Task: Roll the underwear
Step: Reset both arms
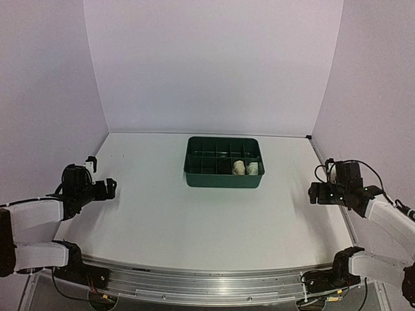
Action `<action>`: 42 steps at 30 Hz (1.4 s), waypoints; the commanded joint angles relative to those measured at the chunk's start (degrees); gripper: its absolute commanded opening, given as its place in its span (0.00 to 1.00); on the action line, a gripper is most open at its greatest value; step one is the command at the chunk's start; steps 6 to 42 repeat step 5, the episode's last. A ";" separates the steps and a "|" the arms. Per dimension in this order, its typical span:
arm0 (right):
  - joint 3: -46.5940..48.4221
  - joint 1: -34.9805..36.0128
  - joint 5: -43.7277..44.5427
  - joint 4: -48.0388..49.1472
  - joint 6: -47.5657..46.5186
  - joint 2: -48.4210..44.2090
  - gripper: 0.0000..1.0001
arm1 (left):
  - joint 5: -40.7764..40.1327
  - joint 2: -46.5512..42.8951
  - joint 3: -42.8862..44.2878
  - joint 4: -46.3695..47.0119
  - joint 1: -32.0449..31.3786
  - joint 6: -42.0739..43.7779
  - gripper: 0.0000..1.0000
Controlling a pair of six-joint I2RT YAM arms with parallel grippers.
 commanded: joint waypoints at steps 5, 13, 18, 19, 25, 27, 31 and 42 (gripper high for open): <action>-6.88 -0.19 -4.67 16.59 1.31 0.13 0.92 | -5.06 -4.81 -1.42 0.81 0.72 -1.50 1.00; -6.88 -0.19 -4.67 16.59 1.31 0.13 0.92 | -5.06 -4.81 -1.42 0.81 0.72 -1.50 1.00; -6.88 -0.19 -4.67 16.59 1.31 0.13 0.92 | -5.06 -4.81 -1.42 0.81 0.72 -1.50 1.00; -6.88 -0.19 -4.67 16.59 1.31 0.13 0.92 | -5.06 -4.81 -1.42 0.81 0.72 -1.50 1.00; -6.88 -0.19 -4.67 16.59 1.31 0.13 0.92 | -5.06 -4.81 -1.42 0.81 0.72 -1.50 1.00; -6.88 -0.19 -4.67 16.59 1.31 0.13 0.92 | -5.06 -4.81 -1.42 0.81 0.72 -1.50 1.00; -6.88 -0.19 -4.67 16.59 1.31 0.13 0.92 | -5.06 -4.81 -1.42 0.81 0.72 -1.50 1.00; -6.88 -0.19 -4.67 16.59 1.31 0.13 0.92 | -5.06 -4.81 -1.42 0.81 0.72 -1.50 1.00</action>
